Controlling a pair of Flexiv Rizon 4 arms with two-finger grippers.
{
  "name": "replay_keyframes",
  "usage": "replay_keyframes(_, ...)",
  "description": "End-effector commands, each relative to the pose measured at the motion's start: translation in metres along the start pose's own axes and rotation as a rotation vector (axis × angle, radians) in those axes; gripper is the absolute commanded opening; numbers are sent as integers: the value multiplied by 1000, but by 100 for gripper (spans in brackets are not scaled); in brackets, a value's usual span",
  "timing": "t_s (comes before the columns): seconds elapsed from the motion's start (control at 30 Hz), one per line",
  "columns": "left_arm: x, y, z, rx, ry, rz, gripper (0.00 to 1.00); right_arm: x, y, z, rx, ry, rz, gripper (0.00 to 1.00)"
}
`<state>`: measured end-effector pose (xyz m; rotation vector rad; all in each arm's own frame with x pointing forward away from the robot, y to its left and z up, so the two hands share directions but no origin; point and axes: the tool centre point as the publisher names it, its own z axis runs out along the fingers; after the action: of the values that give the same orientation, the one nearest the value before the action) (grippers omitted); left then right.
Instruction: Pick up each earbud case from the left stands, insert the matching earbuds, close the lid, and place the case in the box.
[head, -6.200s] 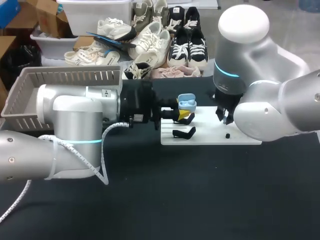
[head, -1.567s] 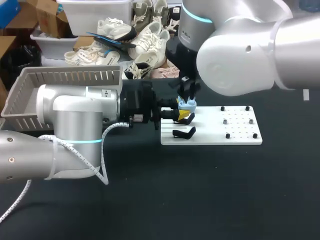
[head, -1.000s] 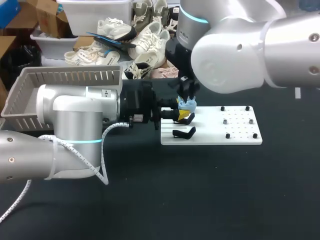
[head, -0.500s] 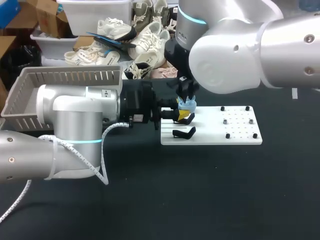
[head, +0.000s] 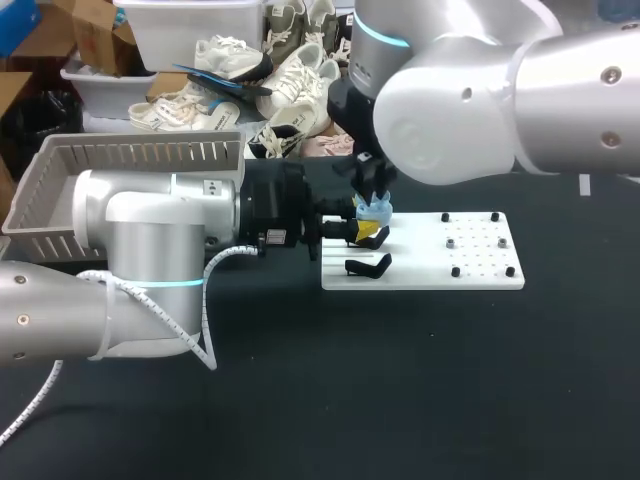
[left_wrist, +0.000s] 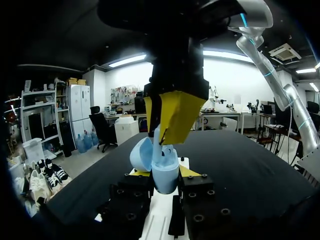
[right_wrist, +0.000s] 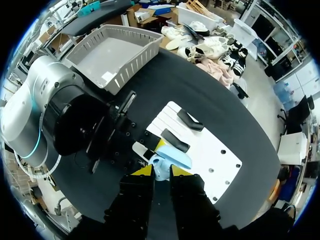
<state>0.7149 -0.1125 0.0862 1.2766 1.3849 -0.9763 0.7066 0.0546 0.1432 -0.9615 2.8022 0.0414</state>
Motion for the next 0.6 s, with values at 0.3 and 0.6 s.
replay_keyframes(0.3, -1, -2, 0, -7, -3, 2, 0, -3, 5, -1, 1, 3, -5, 0)
replay_keyframes(0.6, -1, -2, 0, -7, -3, 2, 0, -3, 9, -1, 3, 3, -11, 0)
